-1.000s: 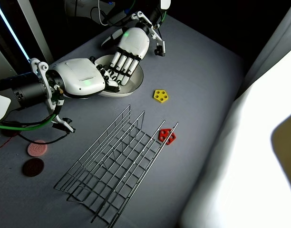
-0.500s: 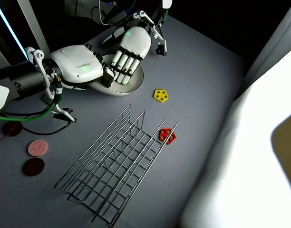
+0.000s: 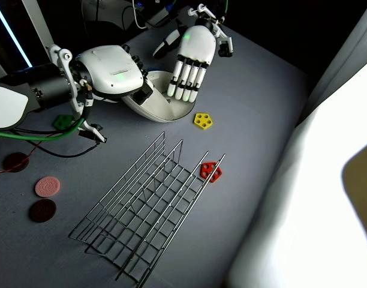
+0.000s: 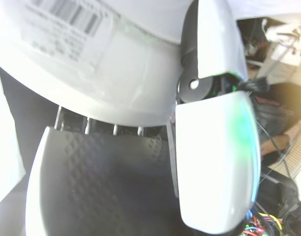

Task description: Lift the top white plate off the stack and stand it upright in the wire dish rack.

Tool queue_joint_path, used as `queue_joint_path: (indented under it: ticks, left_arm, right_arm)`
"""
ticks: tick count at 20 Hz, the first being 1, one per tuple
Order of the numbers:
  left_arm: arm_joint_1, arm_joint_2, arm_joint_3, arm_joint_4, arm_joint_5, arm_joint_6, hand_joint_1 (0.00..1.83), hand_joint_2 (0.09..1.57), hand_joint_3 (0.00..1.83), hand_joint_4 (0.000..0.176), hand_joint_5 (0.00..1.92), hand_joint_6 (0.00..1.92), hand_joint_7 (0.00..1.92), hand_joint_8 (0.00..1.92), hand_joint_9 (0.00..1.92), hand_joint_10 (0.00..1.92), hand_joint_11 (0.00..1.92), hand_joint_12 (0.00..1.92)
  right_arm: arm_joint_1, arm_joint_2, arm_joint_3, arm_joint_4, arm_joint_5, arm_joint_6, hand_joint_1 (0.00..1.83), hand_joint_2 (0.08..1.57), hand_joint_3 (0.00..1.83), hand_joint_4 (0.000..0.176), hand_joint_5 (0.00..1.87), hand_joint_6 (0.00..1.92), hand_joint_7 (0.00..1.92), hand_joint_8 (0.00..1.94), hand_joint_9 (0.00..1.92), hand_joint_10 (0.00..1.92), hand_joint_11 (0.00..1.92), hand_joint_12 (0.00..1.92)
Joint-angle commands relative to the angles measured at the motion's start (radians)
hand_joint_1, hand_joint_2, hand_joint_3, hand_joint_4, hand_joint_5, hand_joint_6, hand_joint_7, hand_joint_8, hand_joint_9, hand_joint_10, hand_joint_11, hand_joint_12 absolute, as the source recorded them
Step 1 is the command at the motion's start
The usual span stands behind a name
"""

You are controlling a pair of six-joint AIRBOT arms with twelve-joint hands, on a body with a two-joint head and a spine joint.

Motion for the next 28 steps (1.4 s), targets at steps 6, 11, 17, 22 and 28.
queue_joint_path:
  ticks: [6,11,17,22,28]
  left_arm:
    - [-0.018,0.033,0.050,-0.131,-0.138,-0.032,0.16,0.92,0.00,0.000,0.08,0.00,0.12,0.00,0.12,0.01,0.14,0.04]
    - [-0.017,0.050,0.089,-0.148,-0.173,-0.034,0.17,0.92,0.00,0.000,0.09,0.01,0.13,0.01,0.13,0.01,0.13,0.03]
    - [-0.017,0.069,0.119,-0.115,-0.209,-0.027,0.16,0.93,0.00,0.000,0.07,0.00,0.10,0.00,0.09,0.00,0.10,0.02]
    - [-0.018,0.094,0.121,-0.100,-0.199,0.068,0.19,0.91,0.00,0.000,0.12,0.02,0.14,0.02,0.14,0.02,0.13,0.03]
    - [-0.017,0.109,0.119,-0.089,-0.086,0.213,0.16,0.92,0.00,0.000,0.07,0.00,0.09,0.00,0.10,0.01,0.11,0.02]
  right_arm:
    - [0.068,0.003,0.014,0.042,0.072,0.000,1.49,1.07,0.00,0.000,0.91,1.05,1.04,0.63,1.07,0.79,0.97,1.39]
    - [0.129,0.006,0.009,0.041,0.061,0.014,1.49,1.05,0.00,0.000,0.96,0.97,1.09,0.53,1.12,0.72,1.00,1.35]
    - [0.181,0.013,0.003,0.041,0.061,0.076,1.49,1.06,0.00,0.000,0.95,0.98,1.07,0.55,1.08,0.79,0.99,1.38]
    - [0.220,0.016,-0.003,0.061,0.064,0.141,1.49,1.07,0.00,0.000,0.95,1.02,1.01,0.65,1.03,0.85,0.99,1.36]
    - [0.260,0.047,0.008,0.092,0.108,0.244,1.49,1.05,0.00,0.000,1.00,0.89,1.10,0.48,1.12,0.73,0.99,1.38]
